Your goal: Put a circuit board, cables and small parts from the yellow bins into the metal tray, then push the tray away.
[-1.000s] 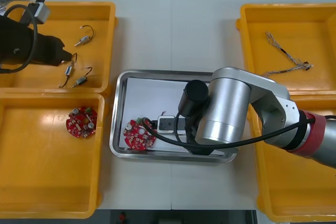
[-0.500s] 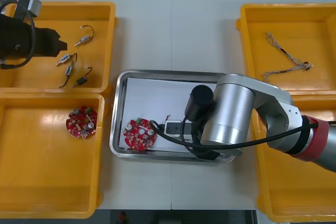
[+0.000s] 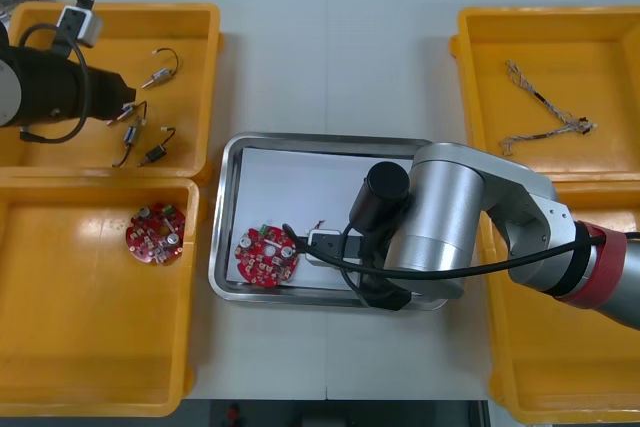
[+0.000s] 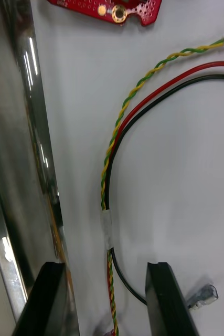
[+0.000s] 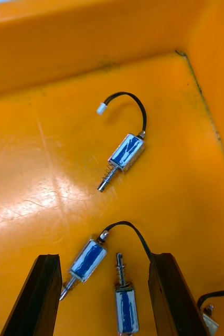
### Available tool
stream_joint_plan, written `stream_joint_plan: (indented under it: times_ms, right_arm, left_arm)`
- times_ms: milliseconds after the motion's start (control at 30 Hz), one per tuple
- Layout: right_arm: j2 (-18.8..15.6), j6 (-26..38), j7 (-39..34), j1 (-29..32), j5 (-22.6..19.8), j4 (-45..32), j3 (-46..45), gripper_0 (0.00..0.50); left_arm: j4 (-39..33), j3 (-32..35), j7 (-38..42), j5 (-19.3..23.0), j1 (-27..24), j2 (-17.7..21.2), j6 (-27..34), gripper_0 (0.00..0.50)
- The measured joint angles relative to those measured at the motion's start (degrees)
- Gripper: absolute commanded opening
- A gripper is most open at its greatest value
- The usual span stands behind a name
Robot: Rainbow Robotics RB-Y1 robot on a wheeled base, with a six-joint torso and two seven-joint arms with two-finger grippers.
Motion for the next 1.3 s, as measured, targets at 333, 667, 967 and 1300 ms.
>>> stream_joint_plan:
  times_ms: [333, 667, 967, 1300]
  right_arm:
    - [0.01, -0.74, -0.05, 0.00, 0.00, 0.01, -0.67, 0.500]
    - [0.71, 8.47, -0.05, 0.04, -1.37, -2.97, -10.09, 0.500]
    - [1.35, 20.26, -0.45, 0.10, -2.54, -8.70, -21.44, 0.500]
    - [1.36, 20.88, -2.48, 0.16, -1.71, -13.44, -33.74, 0.500]
  left_arm:
    - [2.36, -1.96, 0.00, -1.64, -0.03, -0.01, -0.76, 0.481]
    - [3.51, -1.96, 0.00, -5.25, -0.03, -0.50, -0.76, 0.467]
    - [4.13, -1.96, 0.00, -6.26, -0.03, -1.71, -0.79, 0.435]
    - [7.08, -5.57, 0.00, -6.71, -0.03, -2.23, -8.97, 0.435]
